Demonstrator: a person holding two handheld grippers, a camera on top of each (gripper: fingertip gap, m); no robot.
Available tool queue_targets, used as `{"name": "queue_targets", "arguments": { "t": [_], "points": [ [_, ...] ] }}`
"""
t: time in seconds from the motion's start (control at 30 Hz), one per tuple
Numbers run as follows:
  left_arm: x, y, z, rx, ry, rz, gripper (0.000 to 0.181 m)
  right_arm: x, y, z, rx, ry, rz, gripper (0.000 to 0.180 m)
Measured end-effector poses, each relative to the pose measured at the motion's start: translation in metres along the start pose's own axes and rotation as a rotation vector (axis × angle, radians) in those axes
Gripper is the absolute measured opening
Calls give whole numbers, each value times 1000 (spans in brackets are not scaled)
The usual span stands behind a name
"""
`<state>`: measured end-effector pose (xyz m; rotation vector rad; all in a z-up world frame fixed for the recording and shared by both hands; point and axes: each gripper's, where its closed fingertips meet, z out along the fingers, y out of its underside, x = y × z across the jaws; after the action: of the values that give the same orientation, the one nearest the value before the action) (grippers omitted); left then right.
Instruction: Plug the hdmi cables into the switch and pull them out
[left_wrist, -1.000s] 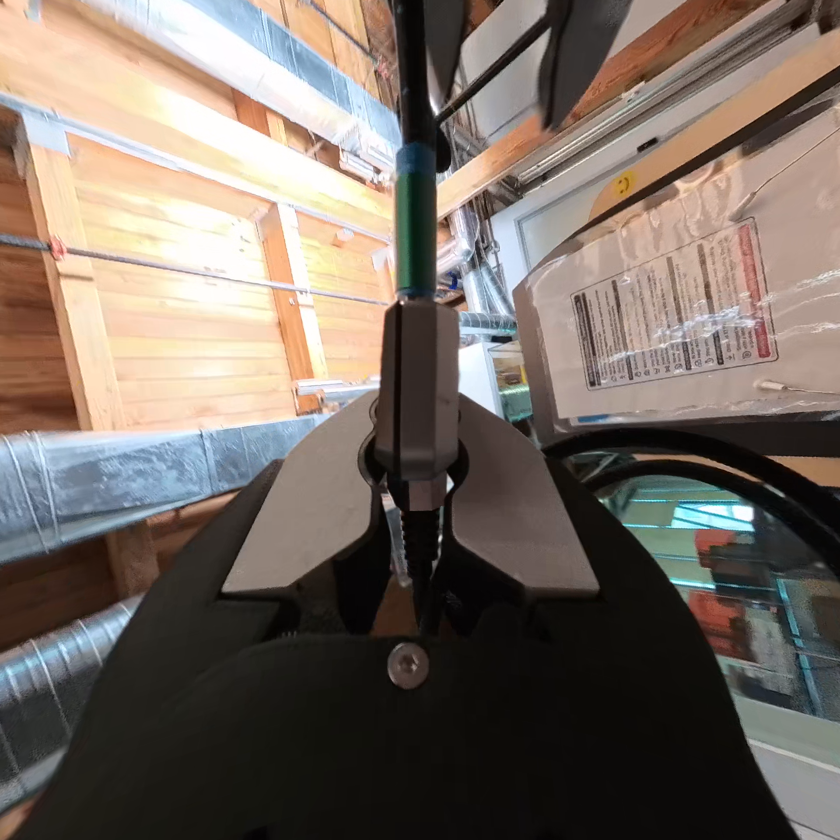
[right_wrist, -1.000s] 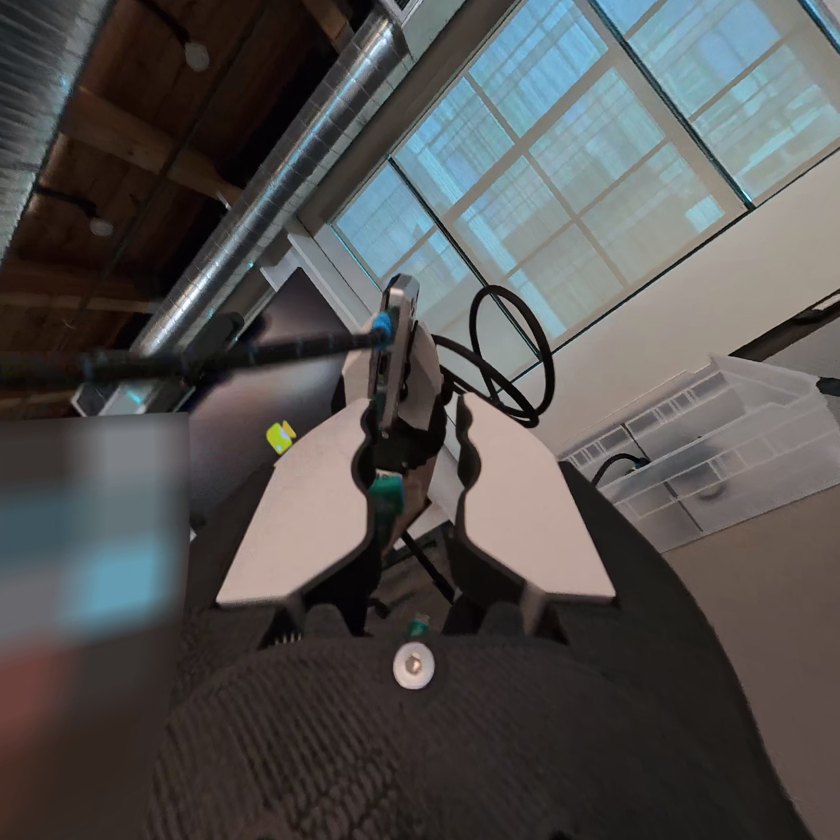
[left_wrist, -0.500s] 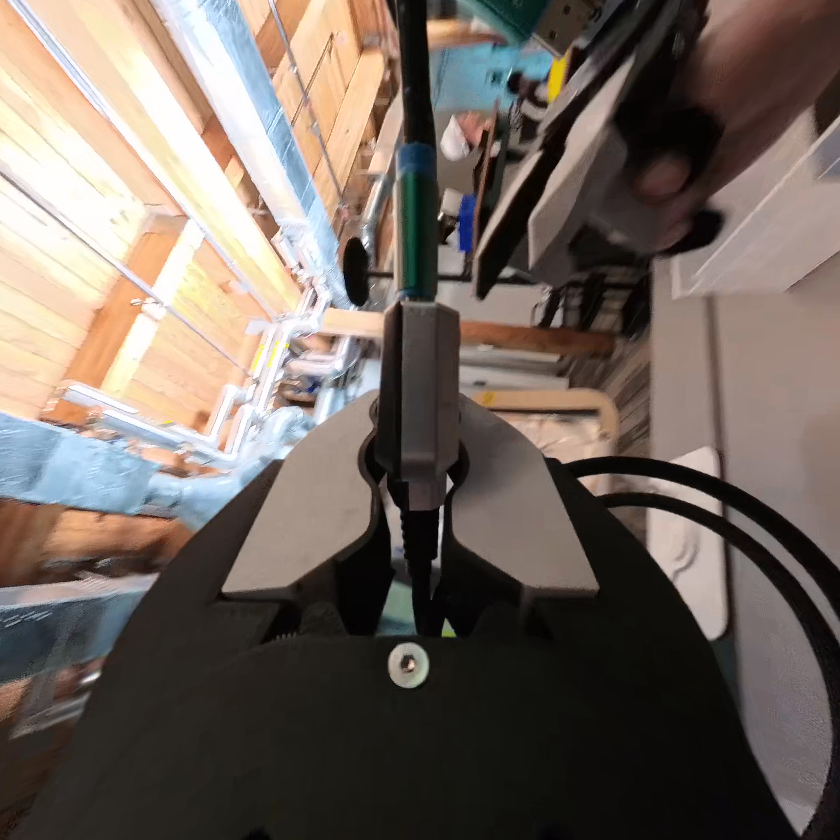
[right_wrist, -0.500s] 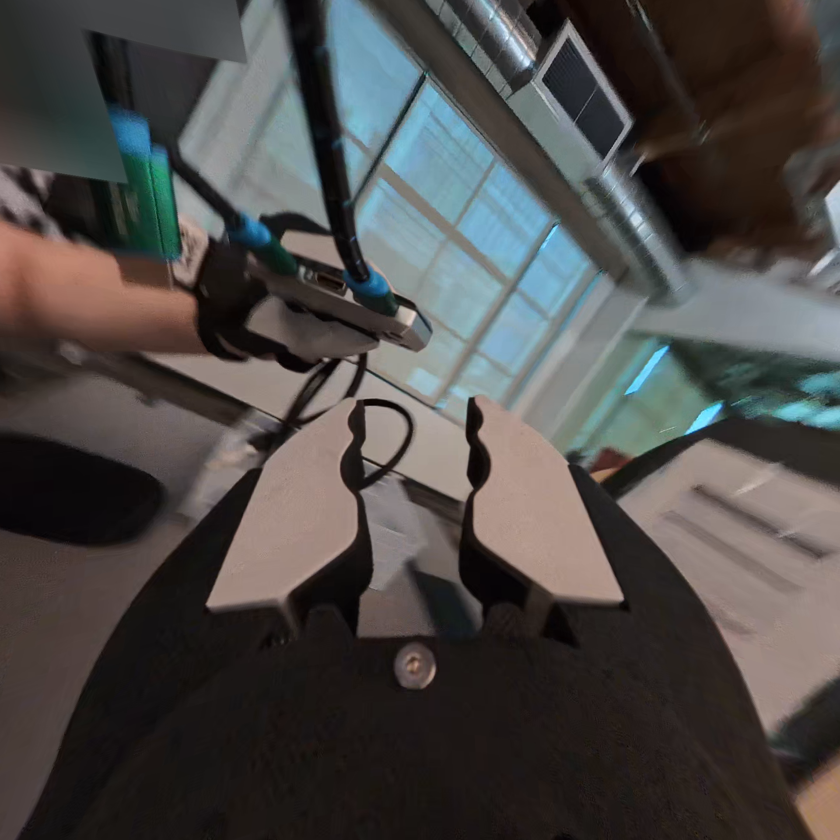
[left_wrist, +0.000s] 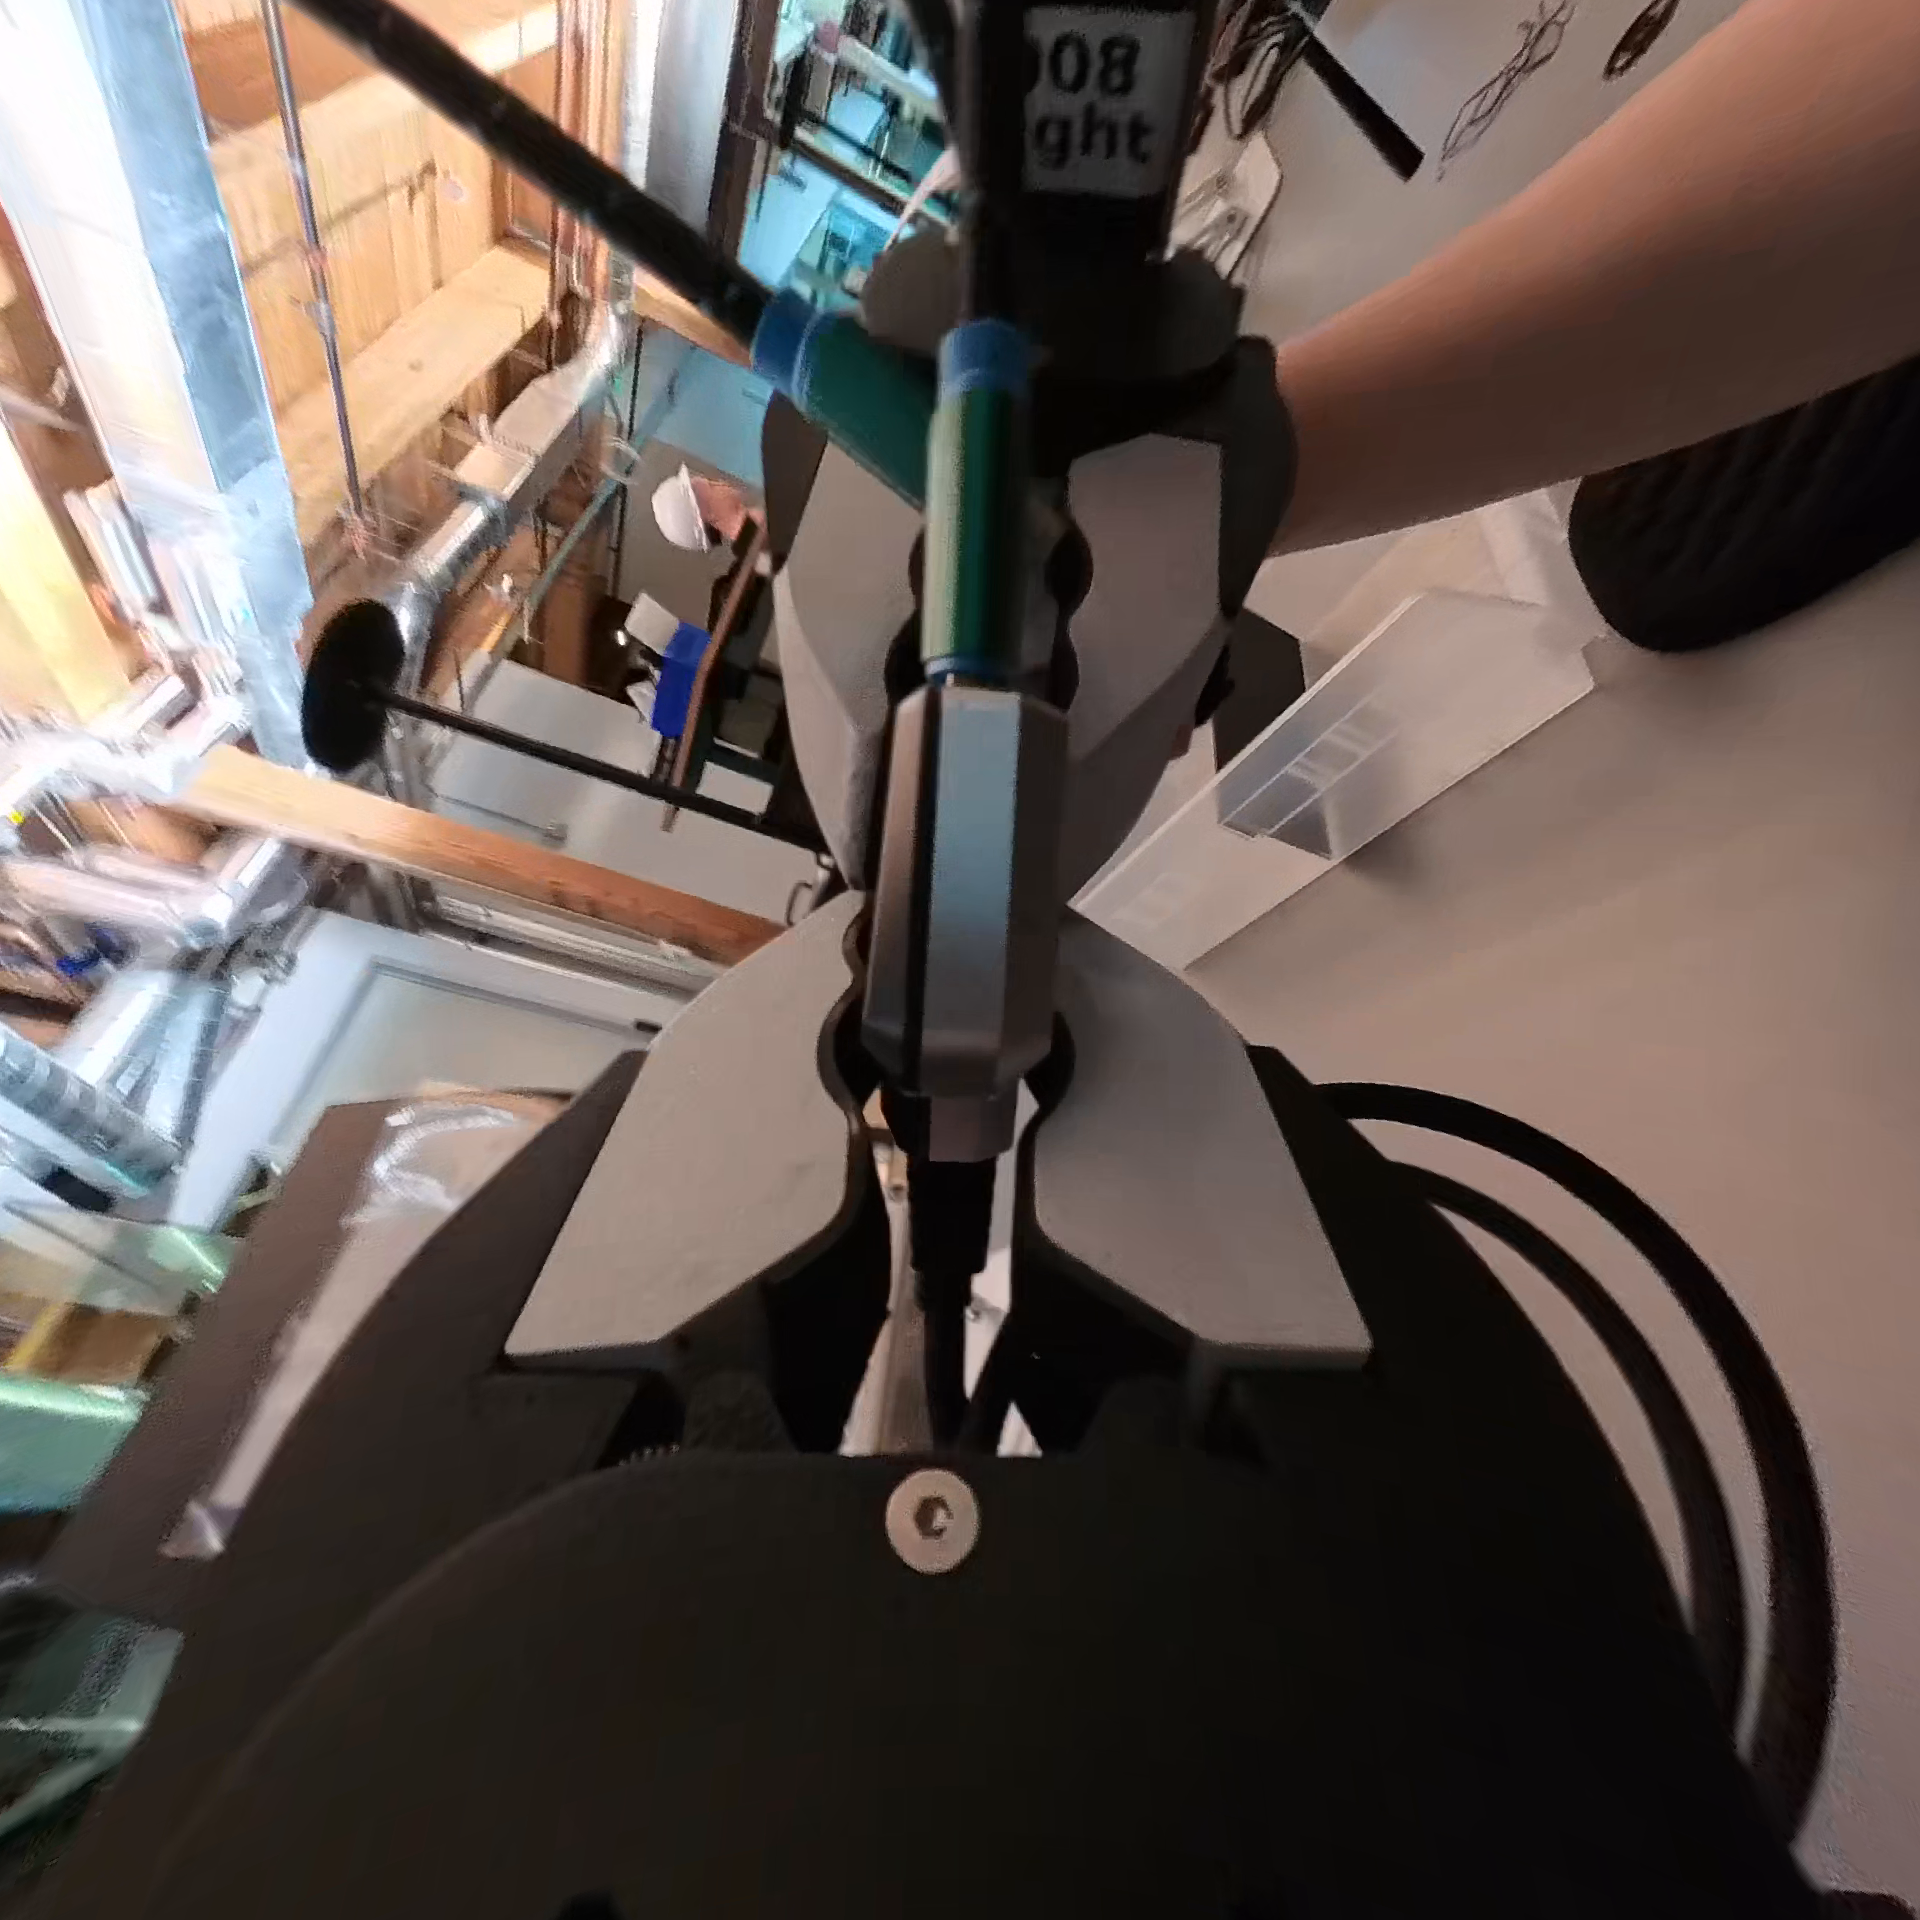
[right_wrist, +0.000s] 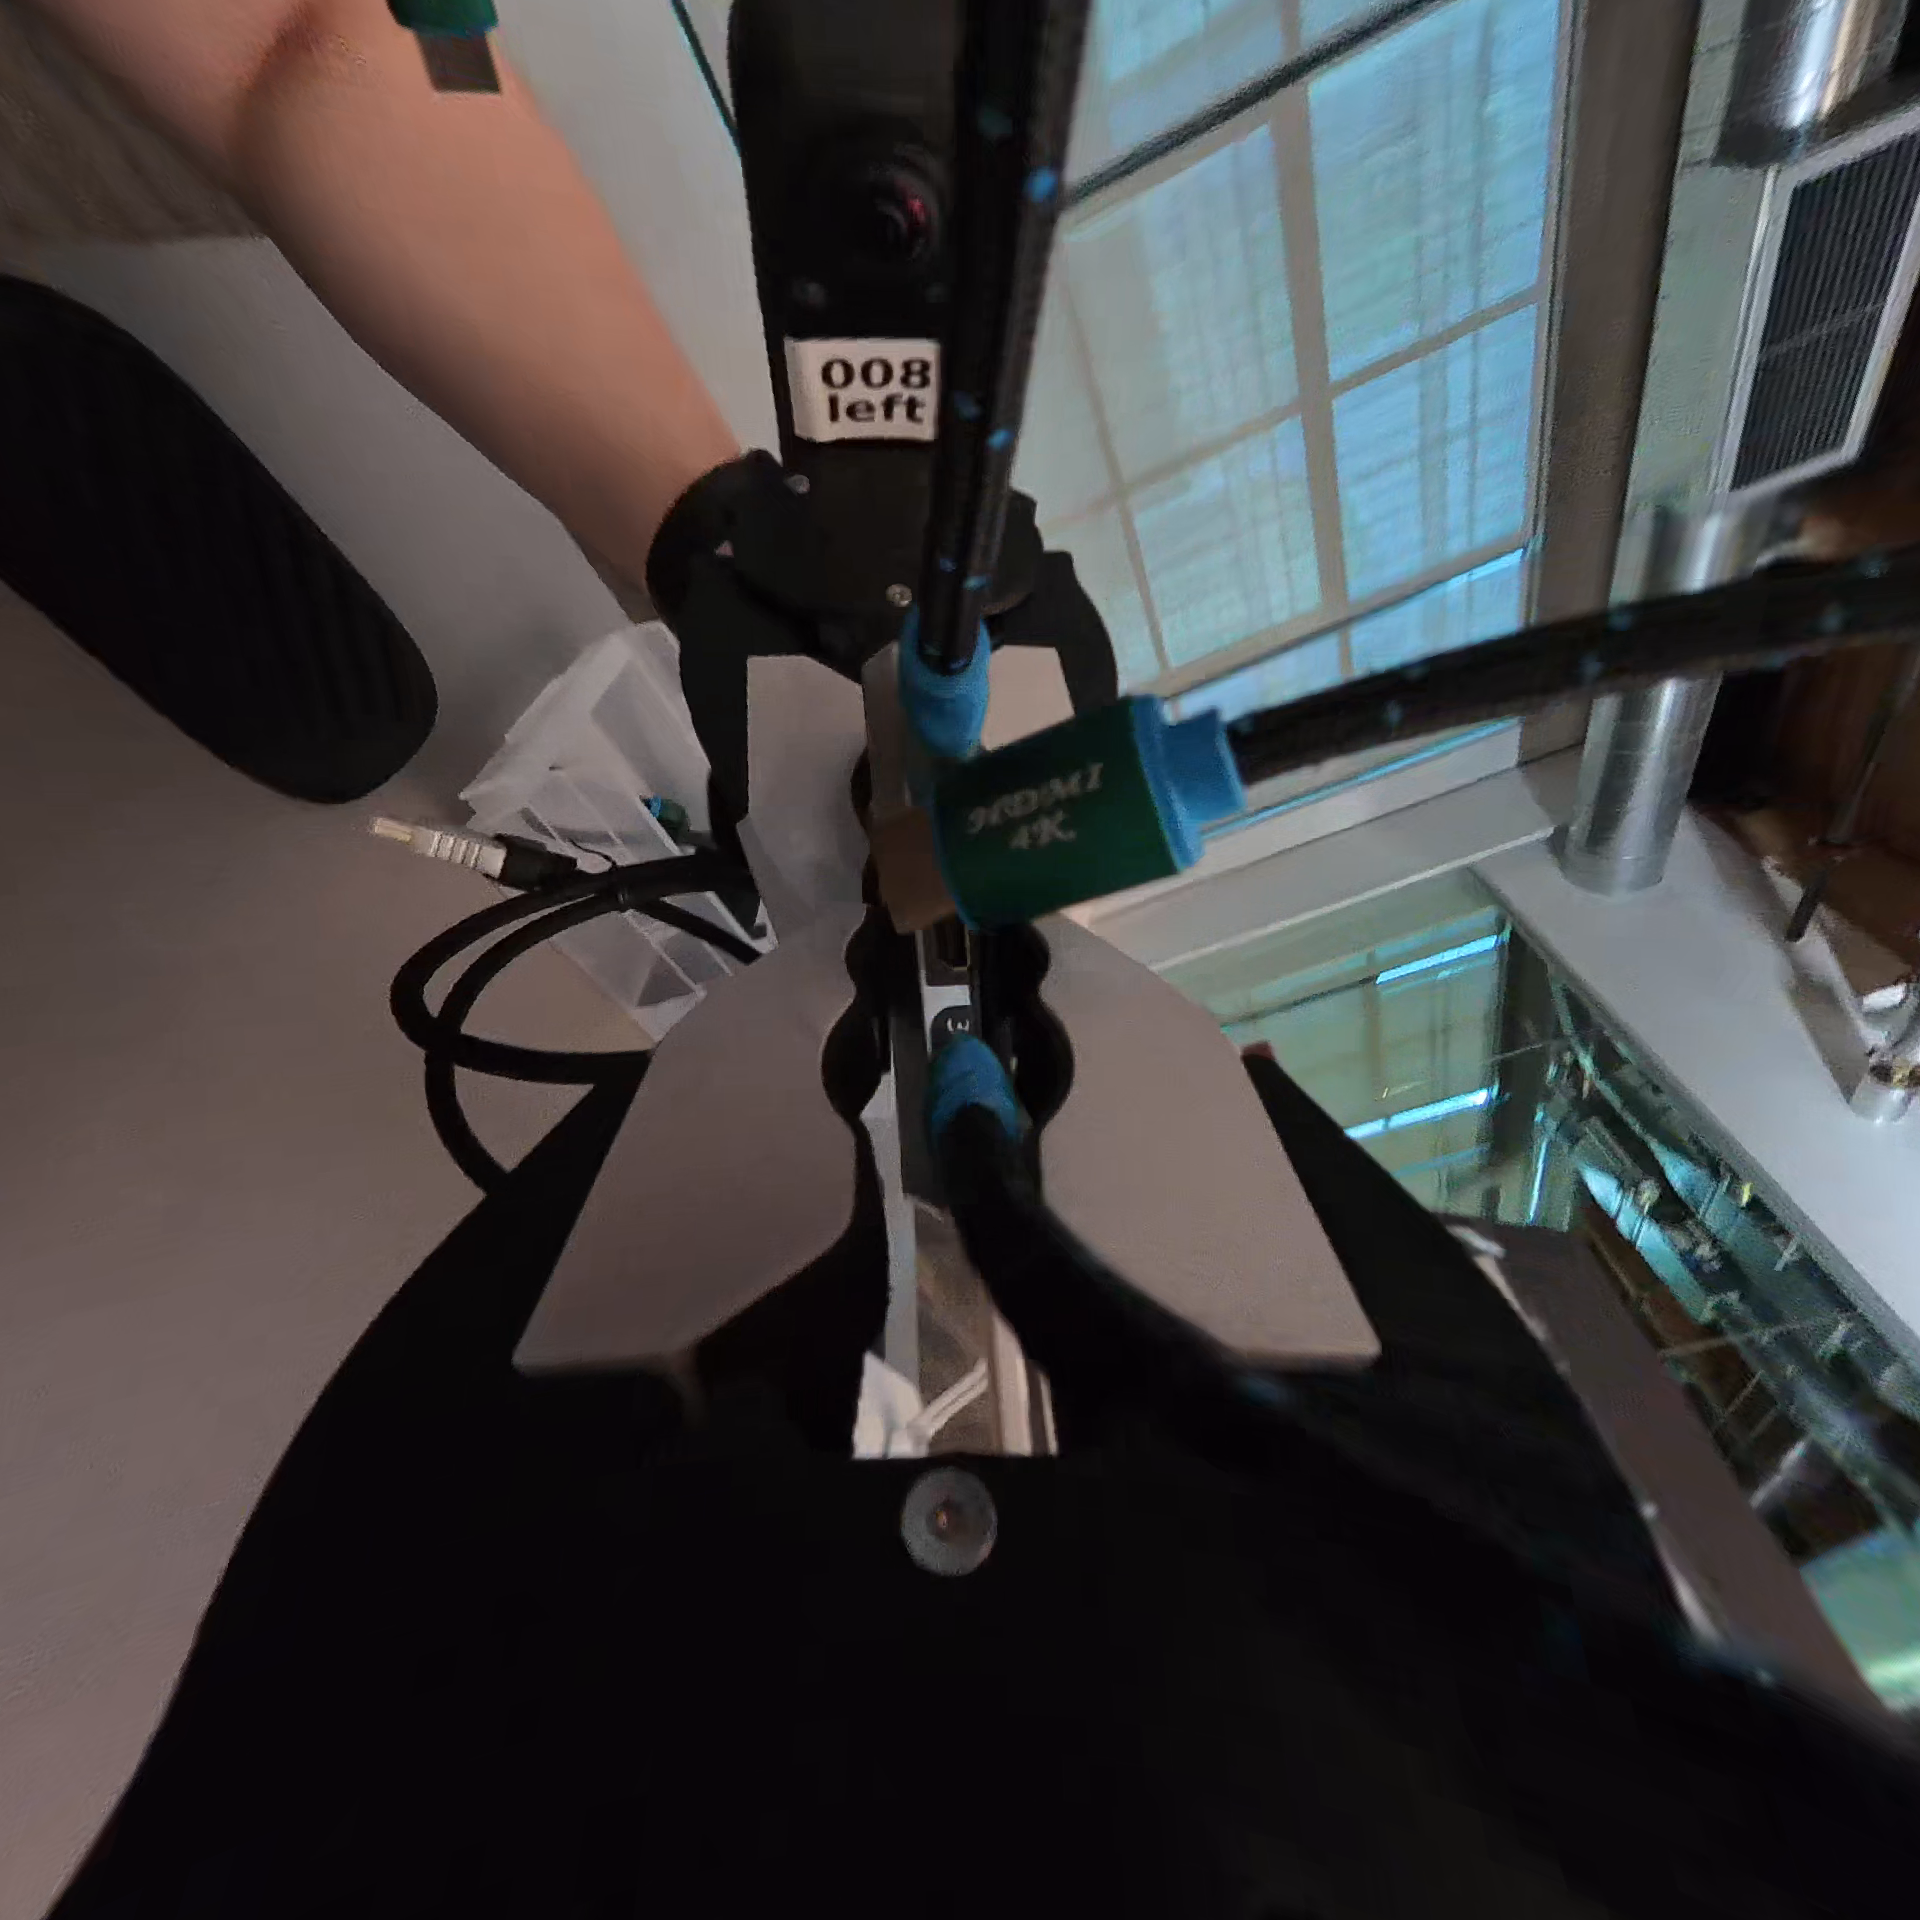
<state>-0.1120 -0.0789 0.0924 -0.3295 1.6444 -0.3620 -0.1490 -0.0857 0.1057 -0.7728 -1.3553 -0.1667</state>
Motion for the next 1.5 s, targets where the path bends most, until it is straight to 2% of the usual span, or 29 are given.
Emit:
{"name": "queue_targets", "arguments": {
  "t": [0.07, 0.2, 0.37, 0.5, 0.63, 0.77, 0.93, 1.03, 1.2, 1.3, 1.4, 1.5],
  "points": [
    [-5, 12, 1, -51, -21, -63, 27, 2, 10, 3, -66, 4, 26, 22],
    [-17, 39, -7, -117, -75, -184, 48, 5, 29, -1, -159, 9, 25, 22],
    [-48, 83, -46, -177, -260, -301, 42, 30, 64, -26, -333, 72, 193, 23],
    [-73, 115, -82, -211, -423, -403, 38, 70, 88, -79, -460, 222, 420, 22],
    [-81, 125, -98, -193, -497, -456, 35, 107, 97, -144, -485, 451, 497, 22],
    [-79, 127, -95, -194, -507, -465, 34, 129, 106, -206, -541, 656, 541, 22],
    [-73, 120, -78, -176, -483, -459, 34, 123, 128, -273, -640, 751, 642, 23],
    [-70, 114, -66, -159, -464, -457, 33, 98, 155, -297, -734, 695, 786, 23],
    [-69, 98, -47, -115, -436, -445, 33, 35, 222, -327, -1049, 539, 919, 23],
    [-70, 85, -37, -86, -422, -429, 32, 7, 246, -329, -1124, 441, 960, 22],
    [-72, 73, -30, -58, -417, -416, 31, -28, 262, -328, -1274, 274, 988, 22],
    [-82, 60, -26, -13, -431, -419, 30, -44, 270, -319, -1374, 147, 941, 22]
  ]
}}
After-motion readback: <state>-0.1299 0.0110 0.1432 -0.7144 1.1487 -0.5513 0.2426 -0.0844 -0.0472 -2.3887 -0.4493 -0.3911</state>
